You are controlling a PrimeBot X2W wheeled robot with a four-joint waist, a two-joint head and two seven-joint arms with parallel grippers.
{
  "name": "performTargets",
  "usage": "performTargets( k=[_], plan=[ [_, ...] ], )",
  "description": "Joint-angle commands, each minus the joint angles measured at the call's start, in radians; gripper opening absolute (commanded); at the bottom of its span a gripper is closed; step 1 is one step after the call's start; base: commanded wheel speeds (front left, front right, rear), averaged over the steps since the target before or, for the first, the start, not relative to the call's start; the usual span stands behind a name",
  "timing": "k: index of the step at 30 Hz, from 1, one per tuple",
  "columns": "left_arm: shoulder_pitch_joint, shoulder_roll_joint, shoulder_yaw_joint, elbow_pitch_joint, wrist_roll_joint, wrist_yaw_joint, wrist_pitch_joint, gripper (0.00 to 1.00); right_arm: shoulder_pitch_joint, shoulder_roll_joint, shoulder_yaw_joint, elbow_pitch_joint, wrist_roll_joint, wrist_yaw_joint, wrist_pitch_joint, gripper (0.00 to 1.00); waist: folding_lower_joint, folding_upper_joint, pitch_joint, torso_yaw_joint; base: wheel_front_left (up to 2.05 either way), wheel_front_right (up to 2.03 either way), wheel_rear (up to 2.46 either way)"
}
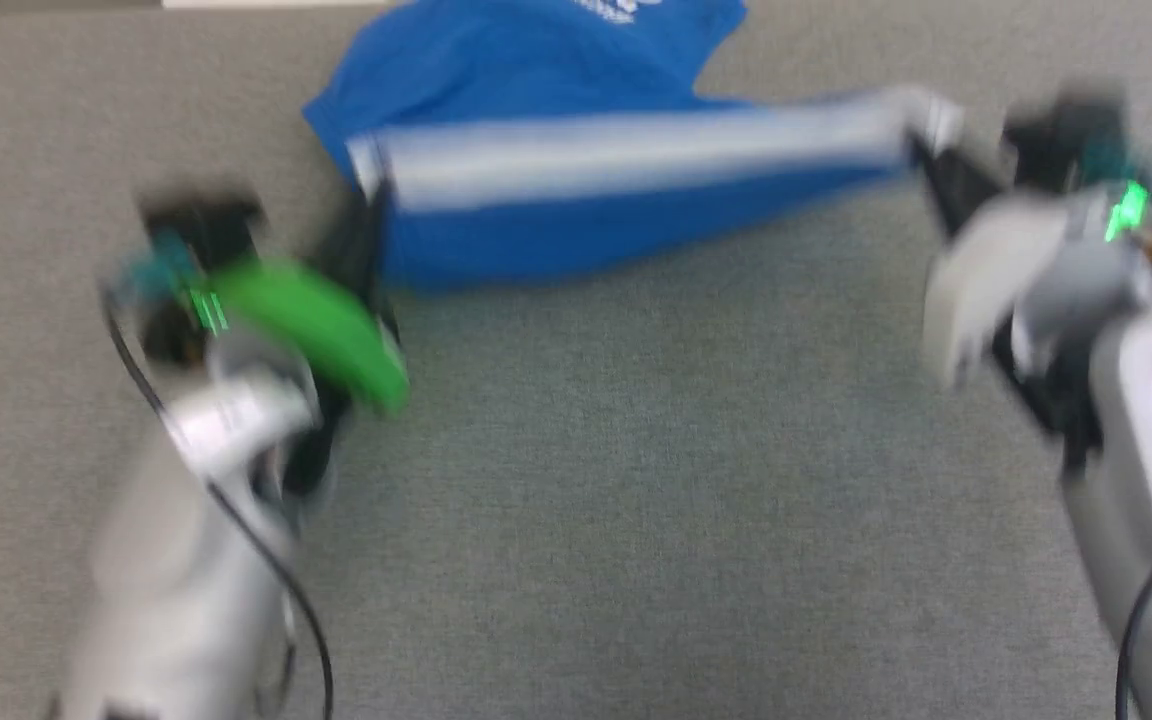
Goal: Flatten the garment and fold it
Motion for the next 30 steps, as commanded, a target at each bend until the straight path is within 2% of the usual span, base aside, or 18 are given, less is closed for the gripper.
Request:
performTargets(
  k=[1, 4, 8, 15, 24, 30],
  plan=[
    [0.077, 0.011, -0.011, -0.017, -0.023, -0.006, 0.009, 0.0, 0.079, -0.005, -0.004, -0.036, 0.037, -0.002, 0.02, 0.0, 0.0001, 0.0, -0.054, 0.01, 0.0, 0.0, 0.0],
    [0.214, 0.014, -0.043, -0.061, -0.053, -0.006, 0.03, 0.0, 0.239, -0.012, -0.04, -0.109, 0.089, -0.002, 0.07, 0.0, 0.0001, 0.0, -0.088, 0.018, 0.0, 0.0, 0.0],
    [0.369, 0.017, -0.075, -0.115, -0.093, 0.0, 0.074, 0.0, 0.443, 0.014, -0.113, -0.19, 0.123, -0.002, 0.13, 0.0, 0.0001, 0.0, -0.126, 0.031, 0.0, 0.0, 0.0],
    [0.565, 0.042, -0.098, -0.221, -0.135, 0.065, 0.152, 0.0, 0.702, 0.075, -0.181, -0.321, 0.095, -0.002, 0.241, 0.0, 0.0001, 0.0, -0.173, 0.038, 0.0, 0.0, 0.0],
    [0.739, 0.1, -0.125, -0.38, -0.169, 0.139, 0.264, 0.0, 0.899, 0.112, -0.249, -0.415, 0.088, -0.002, 0.356, 0.0, 0.0001, 0.0, -0.195, 0.053, 0.0, 0.0, 0.0],
    [0.731, 0.075, -0.117, -0.47, -0.166, 0.126, 0.208, 0.0, 0.872, 0.103, -0.27, -0.484, 0.064, -0.002, 0.314, 0.0, 0.0001, 0.0, -0.189, 0.064, 0.0, 0.0, 0.0]
  ],
)
